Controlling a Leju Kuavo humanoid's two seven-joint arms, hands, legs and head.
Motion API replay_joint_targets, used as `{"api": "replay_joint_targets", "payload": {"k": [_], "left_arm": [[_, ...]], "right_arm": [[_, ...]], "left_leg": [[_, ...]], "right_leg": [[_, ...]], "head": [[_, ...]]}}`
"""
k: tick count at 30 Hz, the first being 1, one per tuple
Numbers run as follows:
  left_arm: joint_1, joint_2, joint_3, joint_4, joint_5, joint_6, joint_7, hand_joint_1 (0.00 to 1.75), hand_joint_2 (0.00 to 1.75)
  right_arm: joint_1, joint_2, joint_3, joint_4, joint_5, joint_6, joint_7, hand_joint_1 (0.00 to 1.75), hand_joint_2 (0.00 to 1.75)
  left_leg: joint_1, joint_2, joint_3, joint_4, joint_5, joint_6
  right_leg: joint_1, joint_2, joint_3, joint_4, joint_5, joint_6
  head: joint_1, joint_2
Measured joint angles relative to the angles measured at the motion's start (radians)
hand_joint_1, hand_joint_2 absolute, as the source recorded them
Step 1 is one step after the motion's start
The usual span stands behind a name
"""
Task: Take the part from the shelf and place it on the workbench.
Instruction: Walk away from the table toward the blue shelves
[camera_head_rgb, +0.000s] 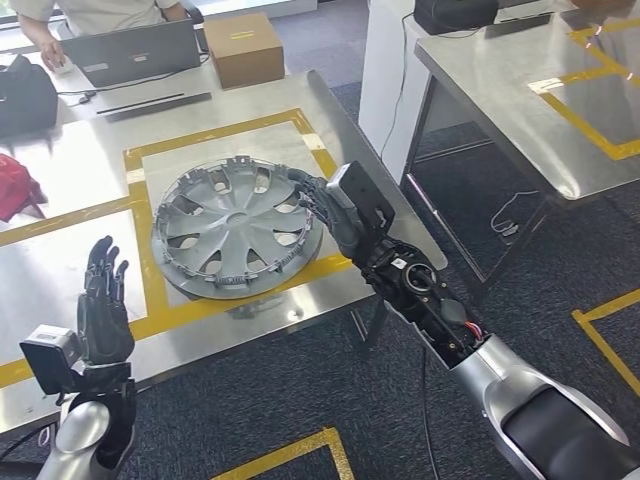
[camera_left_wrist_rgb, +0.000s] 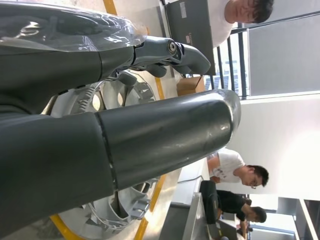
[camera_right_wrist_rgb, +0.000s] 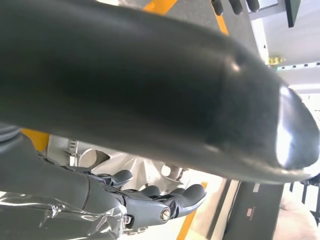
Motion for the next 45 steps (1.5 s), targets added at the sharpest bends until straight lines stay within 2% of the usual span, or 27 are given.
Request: {"api": "replay_joint_targets", "payload": {"k": [45], "left_arm": [[0.000, 0.000, 0.000, 0.000, 0.000, 0.000, 0.000, 0.00, 0.00]], "right_arm": [[0.004, -0.001, -0.007, -0.009, 0.000, 0.000, 0.000, 0.00, 0.00]], "left_leg": [[0.000, 0.000, 0.000, 0.000, 0.000, 0.000]], "right_leg": [[0.000, 0.000, 0.000, 0.000, 0.000, 0.000]], "head": [[-0.001, 0.000]]}}
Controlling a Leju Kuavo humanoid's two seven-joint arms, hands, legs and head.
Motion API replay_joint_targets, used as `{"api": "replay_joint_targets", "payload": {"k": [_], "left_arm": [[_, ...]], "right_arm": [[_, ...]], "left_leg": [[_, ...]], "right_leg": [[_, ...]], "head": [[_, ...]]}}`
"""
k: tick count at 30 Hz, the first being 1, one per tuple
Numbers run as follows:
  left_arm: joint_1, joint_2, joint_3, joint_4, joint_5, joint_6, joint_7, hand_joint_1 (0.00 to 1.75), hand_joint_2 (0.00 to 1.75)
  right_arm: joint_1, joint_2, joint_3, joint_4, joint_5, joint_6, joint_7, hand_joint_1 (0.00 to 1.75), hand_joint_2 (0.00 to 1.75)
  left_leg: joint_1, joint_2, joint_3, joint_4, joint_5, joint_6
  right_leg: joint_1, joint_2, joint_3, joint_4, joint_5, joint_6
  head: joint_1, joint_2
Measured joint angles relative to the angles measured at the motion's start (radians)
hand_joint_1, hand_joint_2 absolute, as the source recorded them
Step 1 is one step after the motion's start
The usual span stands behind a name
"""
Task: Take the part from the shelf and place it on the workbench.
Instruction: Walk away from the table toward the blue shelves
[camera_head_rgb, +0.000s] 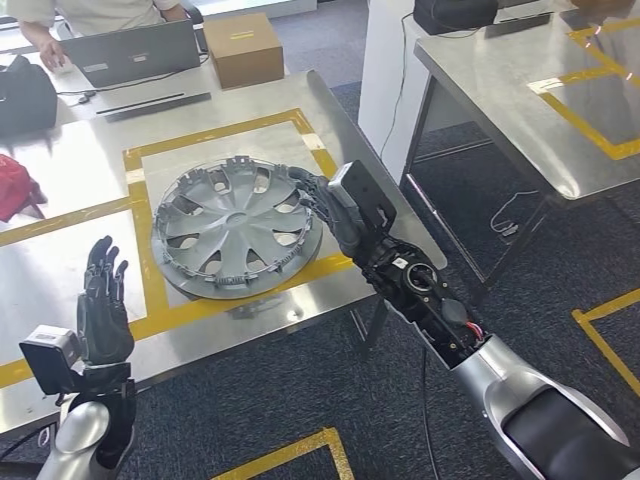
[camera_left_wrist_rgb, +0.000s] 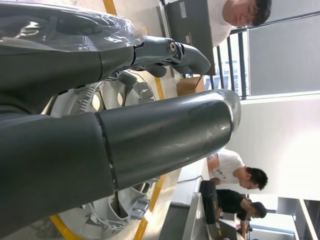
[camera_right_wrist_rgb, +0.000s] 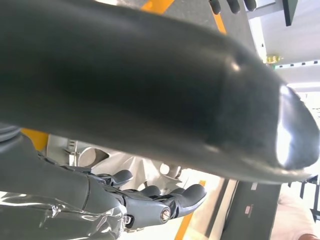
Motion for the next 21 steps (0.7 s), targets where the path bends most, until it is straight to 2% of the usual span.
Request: {"api": "replay_joint_targets", "payload": {"k": [12, 21], "left_arm": [[0.000, 0.000, 0.000, 0.000, -0.001, 0.002, 0.001, 0.00, 0.00], [0.000, -0.005, 0.000, -0.002, -0.018, 0.031, 0.026, 0.00, 0.00]], "right_arm": [[0.000, 0.000, 0.000, 0.000, -0.002, 0.000, 0.000, 0.00, 0.00], [0.056, 0.000, -0.019, -0.058, -0.009, -0.006, 0.026, 0.00, 0.00]], "left_leg": [[-0.001, 0.000, 0.000, 0.001, 0.000, 0.000], [-0.007, 0.000, -0.001, 0.009, -0.011, 0.012]], "right_leg": [[0.000, 0.000, 0.000, 0.000, 0.000, 0.000], [-0.010, 0.000, 0.003, -0.001, -0.005, 0.008]], "head": [[0.000, 0.000], [-0.003, 0.000]]}}
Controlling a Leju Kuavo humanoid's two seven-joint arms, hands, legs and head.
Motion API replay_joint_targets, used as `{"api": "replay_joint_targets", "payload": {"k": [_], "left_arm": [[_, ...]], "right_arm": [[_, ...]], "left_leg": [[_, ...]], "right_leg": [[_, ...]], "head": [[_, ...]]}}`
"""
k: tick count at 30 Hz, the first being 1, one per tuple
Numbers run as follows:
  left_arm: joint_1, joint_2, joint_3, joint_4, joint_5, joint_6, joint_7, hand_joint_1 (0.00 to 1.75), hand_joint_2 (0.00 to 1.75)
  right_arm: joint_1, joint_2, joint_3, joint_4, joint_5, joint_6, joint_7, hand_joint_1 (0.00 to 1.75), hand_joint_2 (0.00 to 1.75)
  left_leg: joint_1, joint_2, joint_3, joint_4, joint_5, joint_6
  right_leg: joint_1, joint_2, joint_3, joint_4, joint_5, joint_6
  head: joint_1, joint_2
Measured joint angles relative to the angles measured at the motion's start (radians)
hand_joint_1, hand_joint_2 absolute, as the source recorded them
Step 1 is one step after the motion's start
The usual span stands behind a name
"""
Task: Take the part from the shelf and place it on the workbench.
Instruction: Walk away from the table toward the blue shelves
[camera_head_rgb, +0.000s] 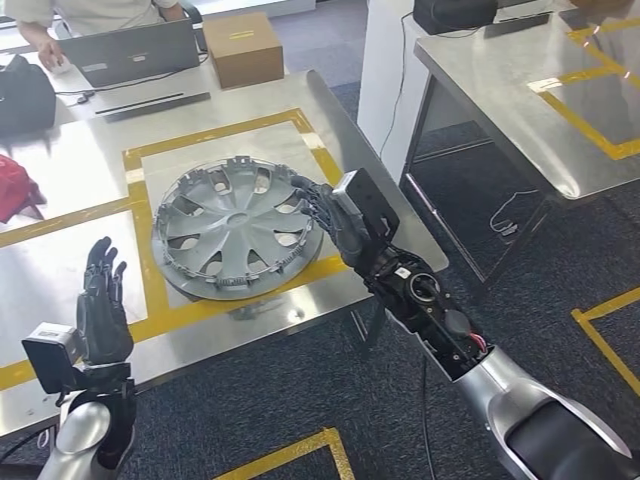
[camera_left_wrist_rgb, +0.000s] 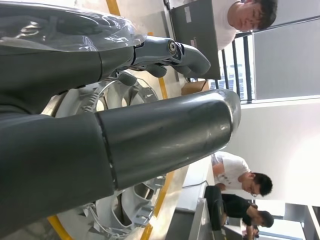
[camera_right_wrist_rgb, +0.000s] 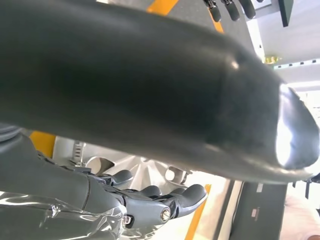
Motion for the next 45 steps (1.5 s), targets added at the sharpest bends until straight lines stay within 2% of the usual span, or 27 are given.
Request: {"api": "replay_joint_targets", "payload": {"k": [3, 5, 6, 8, 9, 10, 11, 13, 15, 18, 20, 21, 23, 25, 26, 27, 29, 30, 31, 35, 36, 39, 40, 41, 42, 44, 45], "left_arm": [[0.000, -0.001, 0.000, -0.003, -0.001, 0.000, 0.001, 0.00, 0.00], [-0.002, -0.003, 0.000, -0.008, -0.001, 0.001, 0.002, 0.00, 0.00], [-0.002, -0.005, 0.000, -0.009, -0.002, 0.001, 0.002, 0.00, 0.00], [-0.003, -0.007, 0.000, -0.011, -0.003, 0.001, 0.002, 0.00, 0.00], [-0.002, -0.008, 0.000, -0.011, -0.003, 0.001, 0.002, 0.00, 0.00], [-0.001, -0.009, 0.000, -0.011, -0.003, 0.001, 0.002, 0.00, 0.00], [-0.001, -0.010, 0.000, -0.011, -0.003, 0.001, 0.002, 0.00, 0.00], [0.000, -0.010, 0.000, -0.011, -0.003, 0.001, 0.002, 0.00, 0.00], [-0.001, -0.011, 0.000, -0.011, -0.003, 0.001, 0.002, 0.00, 0.00], [-0.002, -0.011, 0.000, -0.012, -0.002, 0.001, 0.003, 0.00, 0.00], [-0.002, -0.011, 0.000, -0.012, -0.003, 0.001, 0.003, 0.00, 0.00], [-0.003, -0.011, 0.000, -0.012, -0.003, 0.002, 0.003, 0.00, 0.00], [-0.003, -0.011, 0.000, -0.012, -0.002, 0.002, 0.003, 0.00, 0.00], [0.000, -0.012, 0.000, -0.012, -0.002, 0.002, 0.003, 0.00, 0.00], [0.000, -0.012, 0.000, -0.012, -0.002, 0.002, 0.003, 0.00, 0.00], [0.000, -0.012, 0.000, -0.012, -0.002, 0.002, 0.003, 0.00, 0.00], [-0.002, -0.012, 0.000, -0.012, -0.002, 0.002, 0.003, 0.00, 0.00], [-0.002, -0.012, 0.000, -0.013, -0.001, 0.002, 0.003, 0.00, 0.00], [-0.003, -0.012, 0.000, -0.013, -0.001, 0.002, 0.003, 0.00, 0.00], [-0.004, -0.012, 0.000, -0.014, 0.000, 0.002, 0.003, 0.00, 0.00], [-0.004, -0.012, 0.000, -0.015, 0.000, 0.002, 0.003, 0.00, 0.00], [-0.003, -0.013, 0.000, -0.015, 0.000, 0.001, 0.003, 0.00, 0.00], [-0.002, -0.013, 0.000, -0.015, 0.000, 0.001, 0.003, 0.00, 0.00], [-0.001, -0.013, 0.000, -0.015, 0.000, 0.001, 0.003, 0.00, 0.00], [-0.001, -0.013, 0.000, -0.015, 0.000, 0.001, 0.003, 0.00, 0.00], [-0.001, -0.014, 0.000, -0.015, 0.000, 0.000, 0.003, 0.00, 0.00], [-0.001, -0.014, 0.000, -0.015, 0.000, 0.000, 0.003, 0.00, 0.00]], "right_arm": [[0.007, 0.000, -0.007, -0.016, 0.002, -0.001, 0.002, 0.00, 0.00], [0.009, -0.001, -0.013, -0.025, 0.003, -0.001, 0.003, 0.00, 0.00], [0.009, -0.001, -0.016, -0.028, 0.003, -0.001, 0.003, 0.00, 0.00], [0.013, -0.003, -0.020, -0.032, 0.003, -0.001, 0.003, 0.00, 0.00], [0.017, -0.004, -0.020, -0.032, 0.003, -0.001, 0.004, 0.00, 0.00], [0.020, -0.005, -0.021, -0.033, 0.003, -0.001, 0.004, 0.00, 0.00], [0.022, -0.006, -0.021, -0.033, 0.003, -0.001, 0.004, 0.00, 0.00], [0.024, -0.006, -0.023, -0.036, 0.003, -0.001, 0.005, 0.00, 0.00], [0.024, -0.007, -0.024, -0.040, 0.003, -0.001, 0.006, 0.00, 0.00], [0.029, -0.007, -0.024, -0.043, 0.003, -0.001, 0.006, 0.00, 0.00], [0.028, -0.008, -0.027, -0.048, 0.003, -0.001, 0.006, 0.00, 0.00], [0.027, -0.008, -0.028, -0.050, 0.003, -0.001, 0.006, 0.00, 0.00], [0.027, -0.008, -0.029, -0.053, 0.003, 0.000, 0.006, 0.00, 0.00], [0.029, -0.008, -0.029, -0.053, 0.003, 0.000, 0.006, 0.00, 0.00], [0.029, -0.008, -0.029, -0.054, 0.003, 0.000, 0.006, 0.00, 0.00], [0.029, -0.008, -0.029, -0.054, 0.003, 0.000, 0.006, 0.00, 0.00], [0.029, -0.008, -0.029, -0.055, 0.003, 0.001, 0.006, 0.00, 0.00], [0.028, -0.008, -0.029, -0.055, 0.003, 0.001, 0.006, 0.00, 0.00], [0.028, -0.008, -0.029, -0.055, 0.004, 0.003, 0.007, 0.00, 0.00], [0.027, -0.008, -0.030, -0.056, 0.004, 0.006, 0.008, 0.00, 0.00], [0.026, -0.008, -0.031, -0.056, 0.004, 0.005, 0.009, 0.00, 0.00], [0.028, -0.009, -0.032, -0.057, 0.004, 0.005, 0.010, 0.00, 0.00], [0.030, -0.009, -0.031, -0.057, 0.004, 0.005, 0.011, 0.00, 0.00], [0.031, -0.009, -0.031, -0.057, 0.004, 0.005, 0.012, 0.00, 0.00], [0.031, -0.009, -0.031, -0.057, 0.004, 0.005, 0.012, 0.00, 0.00], [0.029, -0.009, -0.032, -0.057, 0.004, 0.005, 0.012, 0.00, 0.00], [0.028, -0.009, -0.033, -0.057, 0.004, 0.005, 0.012, 0.00, 0.00]], "left_leg": [[0.001, 0.001, 0.003, -0.002, -0.003, 0.008], [0.007, 0.003, 0.014, -0.013, -0.003, 0.016], [0.010, 0.005, 0.020, -0.018, -0.004, 0.020], [0.010, 0.007, 0.024, -0.019, -0.007, 0.023], [0.010, 0.007, 0.026, -0.018, -0.009, 0.023], [0.011, 0.006, 0.027, -0.018, -0.011, 0.022], [0.012, 0.005, 0.030, -0.016, -0.013, 0.019], [0.015, 0.003, 0.038, -0.011, -0.022, 0.010], [0.013, 0.001, 0.039, -0.003, -0.029, -0.003], [0.011, 0.002, 0.033, 0.000, -0.029, -0.020], [0.015, 0.003, 0.022, 0.025, -0.047, -0.029], [0.015, 0.003, 0.002, 0.068, -0.070, -0.033], [0.015, 0.004, -0.070, 0.209, -0.130, -0.038], [0.015, 0.004, -0.128, 0.307, -0.151, -0.037], [0.015, 0.004, -0.130, 0.300, -0.134, -0.034], [0.013, 0.004, -0.110, 0.250, -0.100, -0.029], [0.008, 0.004, -0.041, 0.102, -0.029, -0.017], [0.005, 0.004, -0.015, 0.045, -0.010, -0.012], [0.003, 0.003, 0.000, 0.015, -0.005, -0.008], [0.004, 0.003, 0.009, -0.002, -0.008, 0.008], [0.006, 0.003, 0.012, -0.005, -0.008, 0.013], [0.005, 0.004, 0.014, -0.006, -0.009, 0.020], [0.005, 0.004, 0.015, -0.005, -0.009, 0.020], [0.005, 0.004, 0.015, -0.005, -0.010, 0.020], [0.005, 0.003, 0.016, -0.003, -0.010, 0.019], [0.003, 0.001, 0.017, 0.001, -0.013, 0.015], [0.001, 0.000, 0.016, 0.004, -0.013, 0.012]], "right_leg": [[-0.001, 0.000, 0.004, -0.003, -0.004, 0.007], [-0.001, -0.003, -0.011, 0.032, -0.027, 0.012], [-0.001, -0.004, -0.035, 0.085, -0.053, 0.013], [-0.001, -0.006, -0.111, 0.235, -0.114, 0.017], [-0.001, -0.006, -0.146, 0.295, -0.129, 0.019], [-0.002, -0.007, -0.165, 0.318, -0.124, 0.020], [-0.004, -0.007, -0.163, 0.298, -0.097, 0.021], [-0.008, -0.010, -0.111, 0.161, -0.012, 0.022], [-0.007, -0.011, -0.062, 0.050, 0.031, 0.018], [-0.002, -0.007, -0.051, 0.030, 0.029, 0.000], [-0.003, -0.006, -0.048, 0.026, 0.032, -0.014], [-0.004, -0.006, -0.046, 0.023, 0.033, -0.021], [-0.003, -0.006, -0.046, 0.023, 0.032, -0.028], [0.001, -0.006, -0.045, 0.023, 0.030, -0.031], [0.002, -0.005, -0.044, 0.023, 0.029, -0.032], [0.003, -0.004, -0.041, 0.023, 0.027, -0.032], [0.007, -0.002, -0.035, 0.024, 0.022, -0.029], [0.009, -0.001, -0.034, 0.024, 0.019, -0.026], [0.010, -0.001, -0.035, 0.024, 0.017, -0.021], [0.008, -0.004, -0.041, 0.041, -0.004, -0.001], [0.007, -0.006, -0.056, 0.078, -0.028, 0.003], [0.007, -0.008, -0.151, 0.287, -0.122, 0.012], [0.006, -0.008, -0.172, 0.330, -0.131, 0.014], [0.006, -0.009, -0.175, 0.331, -0.119, 0.014], [0.006, -0.009, -0.156, 0.288, -0.087, 0.013], [0.008, -0.009, -0.089, 0.139, -0.014, 0.007], [0.009, -0.009, -0.059, 0.079, 0.007, 0.003]], "head": [[0.000, 0.000], [0.004, 0.000], [0.009, 0.000], [0.018, 0.000], [0.021, 0.000], [0.024, 0.000], [0.027, 0.000], [0.037, 0.000], [0.043, 0.000], [0.034, 0.000], [0.028, 0.000], [0.022, 0.000], [0.006, 0.000], [-0.003, 0.000], [-0.005, 0.000], [-0.006, 0.000], [-0.009, 0.000], [-0.010, 0.000], [-0.010, 0.000], [-0.005, 0.000], [0.000, 0.000], [0.017, 0.000], [0.020, 0.000], [0.023, 0.000], [0.027, 0.000], [0.035, 0.000], [0.039, 0.000]]}}
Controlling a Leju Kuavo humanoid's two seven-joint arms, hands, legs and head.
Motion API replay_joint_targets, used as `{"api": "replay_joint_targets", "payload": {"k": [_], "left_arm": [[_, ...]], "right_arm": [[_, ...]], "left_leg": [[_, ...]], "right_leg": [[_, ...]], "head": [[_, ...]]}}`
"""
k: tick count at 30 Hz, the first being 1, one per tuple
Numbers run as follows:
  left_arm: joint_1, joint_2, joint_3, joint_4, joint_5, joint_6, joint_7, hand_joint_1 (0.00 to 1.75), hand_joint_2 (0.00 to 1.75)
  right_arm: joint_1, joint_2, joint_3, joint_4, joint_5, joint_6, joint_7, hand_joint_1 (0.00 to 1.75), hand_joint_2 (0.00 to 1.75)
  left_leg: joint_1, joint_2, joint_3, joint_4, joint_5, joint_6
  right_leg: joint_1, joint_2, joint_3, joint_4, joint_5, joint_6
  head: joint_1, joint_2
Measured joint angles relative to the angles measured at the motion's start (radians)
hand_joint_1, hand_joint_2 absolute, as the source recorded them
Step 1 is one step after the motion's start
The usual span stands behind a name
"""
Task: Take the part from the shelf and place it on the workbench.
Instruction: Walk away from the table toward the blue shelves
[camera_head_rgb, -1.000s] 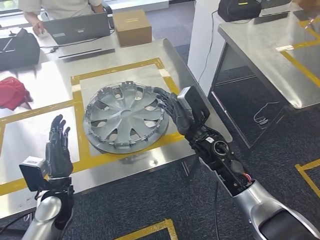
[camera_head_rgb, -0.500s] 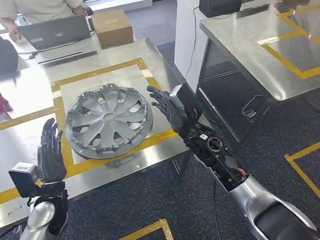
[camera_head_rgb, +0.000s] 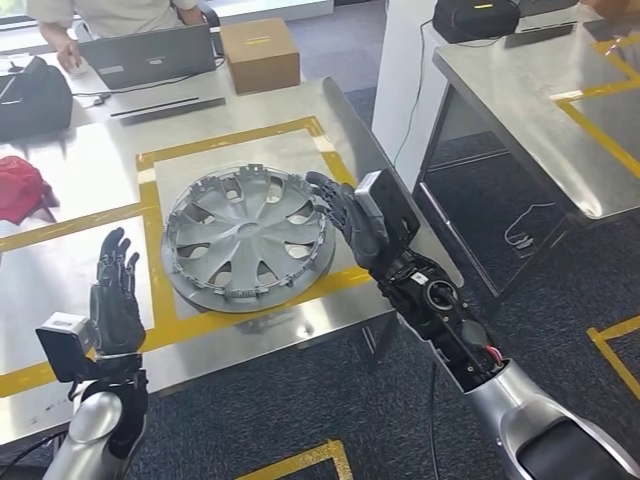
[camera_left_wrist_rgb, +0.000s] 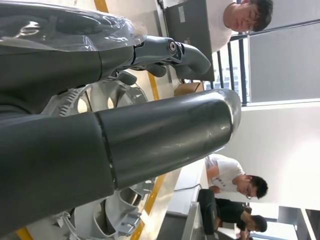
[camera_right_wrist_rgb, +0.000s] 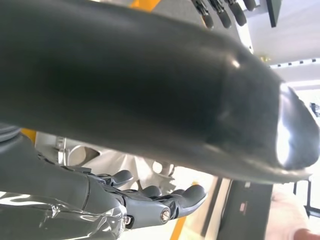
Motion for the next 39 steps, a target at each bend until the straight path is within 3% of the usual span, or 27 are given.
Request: {"api": "replay_joint_targets", "payload": {"k": [1, 5, 7, 9, 10, 11, 12, 14, 16, 19, 21, 24, 25, 26, 27, 29, 31, 33, 35, 37, 39], "left_arm": [[0.000, 0.000, 0.000, 0.000, 0.000, 0.000, 0.000, 0.00, 0.00], [0.001, 0.000, 0.000, -0.001, 0.000, 0.000, 0.000, 0.00, 0.00], [0.000, 0.000, 0.000, -0.002, 0.000, 0.000, 0.000, 0.00, 0.00], [0.002, 0.000, 0.000, -0.002, 0.000, 0.000, 0.000, 0.00, 0.00], [0.003, 0.000, 0.000, -0.002, 0.000, 0.000, 0.000, 0.00, 0.00], [0.004, 0.000, 0.000, -0.002, 0.000, 0.000, 0.000, 0.00, 0.00], [0.004, 0.000, 0.000, -0.002, 0.000, 0.000, 0.000, 0.00, 0.00], [0.001, 0.000, 0.000, -0.002, 0.000, 0.000, 0.000, 0.00, 0.00], [-0.001, 0.000, 0.000, -0.002, 0.000, 0.000, 0.000, 0.00, 0.00], [-0.001, 0.000, 0.000, -0.002, 0.001, 0.000, 0.000, 0.00, 0.00], [-0.002, 0.000, 0.000, -0.002, 0.001, 0.000, 0.000, 0.00, 0.00], [-0.002, -0.001, 0.000, -0.002, 0.002, 0.000, 0.000, 0.00, 0.00], [-0.001, -0.001, 0.000, -0.002, 0.002, 0.000, 0.000, 0.00, 0.00], [-0.001, -0.001, 0.000, -0.002, 0.002, 0.000, 0.000, 0.00, 0.00], [0.000, -0.001, 0.000, -0.002, 0.002, 0.000, 0.000, 0.00, 0.00], [0.000, -0.001, 0.000, -0.002, 0.002, 0.000, 0.000, 0.00, 0.00], [-0.001, -0.002, 0.000, -0.002, 0.002, 0.000, 0.000, 0.00, 0.00], [-0.001, -0.002, 0.000, -0.002, 0.002, 0.000, 0.000, 0.00, 0.00], [0.000, -0.003, 0.000, -0.002, 0.002, 0.000, 0.000, 0.00, 0.00], [-0.001, -0.003, 0.000, -0.002, 0.002, 0.000, 0.000, 0.00, 0.00], [-0.001, -0.003, 0.000, -0.002, 0.002, 0.000, 0.000, 0.00, 0.00]], "right_arm": [[-0.001, 0.000, 0.000, 0.000, 0.000, 0.000, 0.000, 0.00, 0.00], [-0.001, 0.000, 0.001, 0.000, 0.000, 0.000, 0.000, 0.00, 0.00], [-0.002, -0.001, 0.000, -0.001, 0.000, 0.000, 0.000, 0.00, 0.00], [-0.001, -0.001, 0.001, -0.001, 0.000, 0.001, 0.000, 0.00, 0.00], [0.000, -0.001, 0.002, -0.001, 0.000, 0.002, 0.000, 0.00, 0.00], [0.000, -0.001, 0.002, -0.001, 0.000, 0.002, 0.000, 0.00, 0.00], [0.001, -0.001, 0.002, -0.001, 0.000, 0.002, 0.001, 0.00, 0.00], [0.000, -0.001, 0.002, -0.001, 0.000, 0.002, 0.000, 0.00, 0.00], [-0.001, -0.001, 0.002, -0.001, 0.000, 0.002, 0.000, 0.00, 0.00], [-0.002, -0.001, 0.001, -0.001, 0.000, 0.002, 0.000, 0.00, 0.00], [-0.003, -0.001, 0.000, -0.001, 0.001, 0.003, -0.001, 0.00, 0.00], [-0.003, -0.001, -0.001, -0.001, 0.001, 0.003, -0.004, 0.00, 0.00], [-0.002, -0.001, 0.000, 0.000, 0.002, 0.003, -0.004, 0.00, 0.00], [-0.001, -0.001, 0.000, 0.000, 0.003, 0.004, -0.004, 0.00, 0.00], [-0.001, -0.001, 0.001, 0.000, 0.003, 0.004, -0.004, 0.00, 0.00], [-0.003, -0.001, 0.000, 0.000, 0.004, 0.004, -0.006, 0.00, 0.00], [-0.006, -0.001, -0.001, 0.000, 0.004, 0.004, -0.007, 0.00, 0.00], [-0.008, -0.001, -0.001, 0.000, 0.004, 0.004, -0.009, 0.00, 0.00], [-0.008, -0.001, -0.001, 0.000, 0.004, 0.004, -0.010, 0.00, 0.00], [-0.010, -0.001, -0.001, 0.000, 0.003, 0.004, -0.010, 0.00, 0.00], [-0.009, -0.002, -0.001, 0.000, 0.003, 0.004, -0.010, 0.00, 0.00]], "left_leg": [[-0.002, 0.000, -0.002, 0.002, 0.001, -0.004], [-0.002, 0.001, -0.012, 0.017, -0.007, -0.023], [0.000, 0.001, -0.048, 0.102, -0.062, -0.033], [0.002, 0.002, -0.111, 0.246, -0.129, -0.041], [0.002, 0.002, -0.132, 0.295, -0.146, -0.043], [0.003, 0.002, -0.136, 0.309, -0.143, -0.044], [0.004, 0.002, -0.116, 0.276, -0.122, -0.043], [0.004, 0.002, -0.035, 0.129, -0.061, -0.039], [0.002, 0.001, 0.017, 0.024, -0.030, -0.030], [-0.001, 0.001, 0.020, 0.007, -0.024, -0.013], [0.001, 0.002, 0.019, 0.002, -0.017, 0.001], [0.001, 0.005, 0.012, 0.000, -0.009, 0.012], [0.000, 0.005, 0.009, 0.000, -0.007, 0.014], [-0.001, 0.005, 0.006, 0.000, -0.005, 0.015], [-0.002, 0.005, 0.005, 0.000, -0.003, 0.015], [-0.003, 0.003, 0.004, 0.000, 0.001, 0.012], [-0.006, 0.002, -0.002, 0.002, 0.008, 0.004], [-0.006, 0.003, -0.009, 0.003, 0.017, -0.008], [-0.004, 0.003, -0.016, 0.006, 0.016, -0.020], [-0.003, 0.002, -0.043, 0.066, -0.035, -0.030], [0.002, 0.003, -0.098, 0.206, -0.122, -0.040]], "right_leg": [[0.002, 0.001, 0.017, -0.035, 0.008, -0.004], [0.000, 0.001, 0.023, -0.052, 0.015, -0.026], [-0.005, 0.000, 0.022, -0.057, 0.023, -0.037], [-0.005, -0.001, 0.016, -0.057, 0.026, -0.041], [-0.005, -0.001, 0.013, -0.056, 0.028, -0.041], [-0.006, -0.001, 0.011, -0.056, 0.029, -0.041], [-0.006, -0.001, 0.011, -0.055, 0.030, -0.040], [-0.006, -0.001, 0.010, -0.053, 0.030, -0.036], [-0.003, 0.000, 0.006, -0.049, 0.031, -0.027], [-0.002, 0.001, 0.001, -0.050, 0.033, -0.010], [-0.004, 0.000, -0.013, -0.016, 0.003, 0.000], [-0.006, -0.001, -0.088, 0.179, -0.109, 0.009], [-0.006, -0.001, -0.109, 0.238, -0.132, 0.011], [-0.006, -0.001, -0.113, 0.261, -0.136, 0.010], [-0.005, -0.001, -0.097, 0.241, -0.120, 0.008], [-0.002, -0.001, -0.017, 0.102, -0.055, -0.004], [0.005, -0.001, 0.045, -0.024, -0.014, -0.016], [0.010, 0.000, 0.053, -0.055, -0.008, -0.023], [0.006, -0.001, 0.049, -0.063, 0.005, -0.031], [-0.002, -0.005, 0.041, -0.072, 0.023, -0.041], [-0.003, -0.006, 0.023, -0.073, 0.038, -0.046]], "head": [[0.001, 0.000], [-0.006, 0.000], [-0.015, 0.000], [-0.028, 0.000], [-0.034, 0.000], [-0.038, 0.000], [-0.041, 0.000], [-0.046, 0.000], [-0.047, 0.000], [-0.042, 0.000], [-0.036, 0.000], [-0.017, 0.000], [-0.013, 0.000], [-0.011, 0.000], [-0.008, 0.000], [0.000, 0.000], [0.004, 0.000], [0.003, 0.000], [0.002, 0.000], [-0.004, 0.000], [-0.017, 0.000]]}}
